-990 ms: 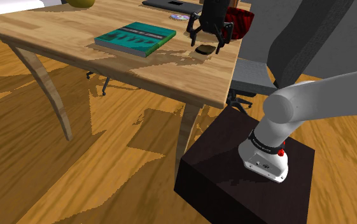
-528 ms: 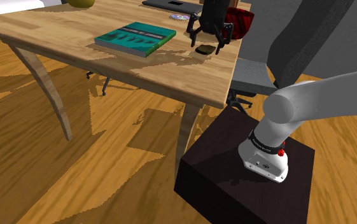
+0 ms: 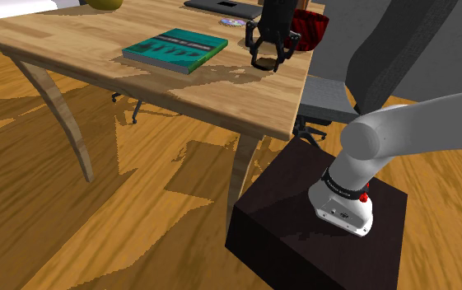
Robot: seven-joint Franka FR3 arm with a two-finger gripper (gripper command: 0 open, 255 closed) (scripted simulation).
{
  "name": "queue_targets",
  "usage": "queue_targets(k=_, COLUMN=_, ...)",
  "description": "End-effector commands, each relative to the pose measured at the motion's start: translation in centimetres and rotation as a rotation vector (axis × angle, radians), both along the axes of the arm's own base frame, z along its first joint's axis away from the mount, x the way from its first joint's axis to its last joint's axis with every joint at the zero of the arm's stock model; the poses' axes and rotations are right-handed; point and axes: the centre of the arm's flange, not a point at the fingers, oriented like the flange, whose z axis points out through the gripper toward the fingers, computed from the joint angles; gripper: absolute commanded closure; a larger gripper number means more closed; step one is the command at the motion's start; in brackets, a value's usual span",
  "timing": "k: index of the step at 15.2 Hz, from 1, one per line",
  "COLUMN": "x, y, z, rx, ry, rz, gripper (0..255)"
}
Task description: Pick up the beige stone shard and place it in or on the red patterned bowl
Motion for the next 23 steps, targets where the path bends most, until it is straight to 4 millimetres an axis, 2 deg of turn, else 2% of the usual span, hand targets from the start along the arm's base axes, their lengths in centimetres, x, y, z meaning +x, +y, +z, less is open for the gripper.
queue_targets(k=1, x=0.0, y=0.0, z=-0.1, rx=0.0, ry=0.002, rz=0.0, gripper=255)
queue_targets(k=2, x=0.0, y=0.0, z=-0.1, rx=0.0, ry=0.002, rz=0.0, gripper=255)
queue_targets(k=23, x=0.0, y=0.0, z=11.0, rx=0.0, ry=0.002, rz=0.0, gripper=255)
